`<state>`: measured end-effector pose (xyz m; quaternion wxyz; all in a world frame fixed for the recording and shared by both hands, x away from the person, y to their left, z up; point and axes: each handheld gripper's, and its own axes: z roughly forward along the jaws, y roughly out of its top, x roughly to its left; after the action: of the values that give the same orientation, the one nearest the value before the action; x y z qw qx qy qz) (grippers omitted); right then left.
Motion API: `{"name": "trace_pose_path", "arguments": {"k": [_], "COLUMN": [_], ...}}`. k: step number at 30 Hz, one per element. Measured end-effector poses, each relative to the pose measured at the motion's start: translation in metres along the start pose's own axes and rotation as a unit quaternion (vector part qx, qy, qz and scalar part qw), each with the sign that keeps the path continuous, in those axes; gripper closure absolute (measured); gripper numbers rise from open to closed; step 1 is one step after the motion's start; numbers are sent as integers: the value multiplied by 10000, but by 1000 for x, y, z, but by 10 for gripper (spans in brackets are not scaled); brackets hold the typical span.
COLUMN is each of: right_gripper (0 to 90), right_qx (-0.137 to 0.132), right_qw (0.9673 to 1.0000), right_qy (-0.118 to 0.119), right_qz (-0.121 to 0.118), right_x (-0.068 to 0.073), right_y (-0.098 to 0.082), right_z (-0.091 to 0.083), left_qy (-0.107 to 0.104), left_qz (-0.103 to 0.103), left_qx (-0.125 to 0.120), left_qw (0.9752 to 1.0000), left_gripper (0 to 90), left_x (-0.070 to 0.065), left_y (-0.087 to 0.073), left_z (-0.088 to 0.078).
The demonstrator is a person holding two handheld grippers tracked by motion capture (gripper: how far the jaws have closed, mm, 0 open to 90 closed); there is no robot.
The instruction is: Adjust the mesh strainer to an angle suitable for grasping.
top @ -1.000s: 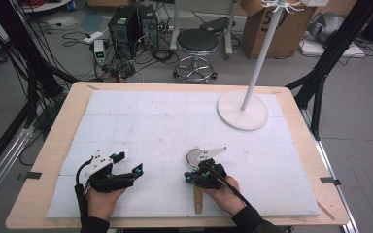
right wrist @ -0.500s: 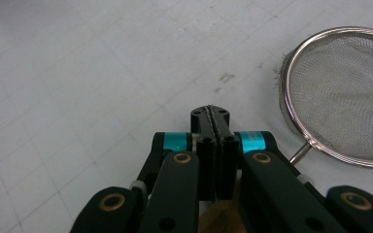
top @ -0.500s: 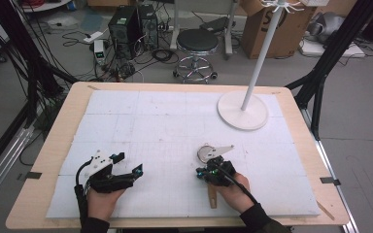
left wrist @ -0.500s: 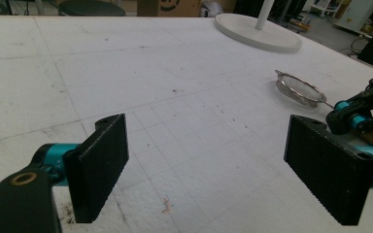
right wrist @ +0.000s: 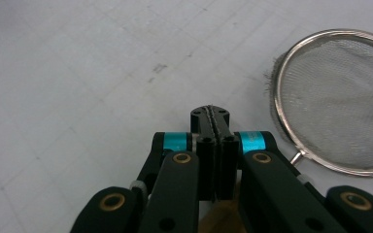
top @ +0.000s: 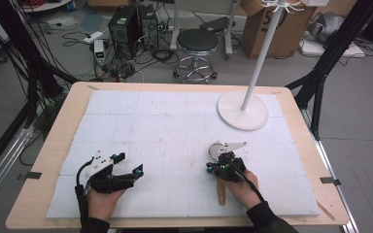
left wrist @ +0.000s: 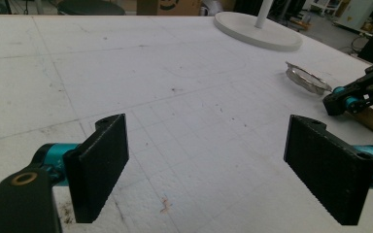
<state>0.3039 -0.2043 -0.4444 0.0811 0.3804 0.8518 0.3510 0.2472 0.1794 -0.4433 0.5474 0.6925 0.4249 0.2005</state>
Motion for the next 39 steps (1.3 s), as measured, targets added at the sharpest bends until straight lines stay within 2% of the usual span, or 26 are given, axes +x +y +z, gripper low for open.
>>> {"name": "trace_pose_path", "arguments": {"k": [7,9,13,16,20,22,23,27,31,39], "right_gripper": [897,897,897,897,897,897,897,897,897,897], "right_qx": [-60,-142,-71,101,315,396,405,355,356,408], "right_qw": [9997,9998,10000,9998,9982,9963,9958,9970,9966,9951], "right_qy": [-184,-25,-34,-8,-234,-505,-554,-560,-673,-796], "right_qz": [130,137,-53,-187,-458,-568,-598,-399,-314,-430], "right_x": [-9,-8,-3,1,8,10,9,-1,-8,-7], "right_y": [-8,-10,-12,-12,-11,-10,-9,-11,-14,-20], "right_z": [-9,-14,-23,-25,-24,-23,-22,-23,-27,-43], "left_qy": [5,4,21,2,-2,1,-2,3,5,-2], "left_qz": [-11,-10,4,32,36,33,25,5,7,36], "left_qx": [-3,-1,19,34,39,40,36,28,33,57], "left_qw": [10000,10000,10000,10000,10000,10000,10000,10000,10000,10000], "left_gripper": [170,170,170,171,171,171,171,171,172,173], "left_x": [-1,-1,-1,-2,-3,-3,-2,-2,-1,-3], "left_y": [0,0,0,0,0,0,0,0,-1,0], "left_z": [0,1,1,2,3,3,2,2,2,4]}}
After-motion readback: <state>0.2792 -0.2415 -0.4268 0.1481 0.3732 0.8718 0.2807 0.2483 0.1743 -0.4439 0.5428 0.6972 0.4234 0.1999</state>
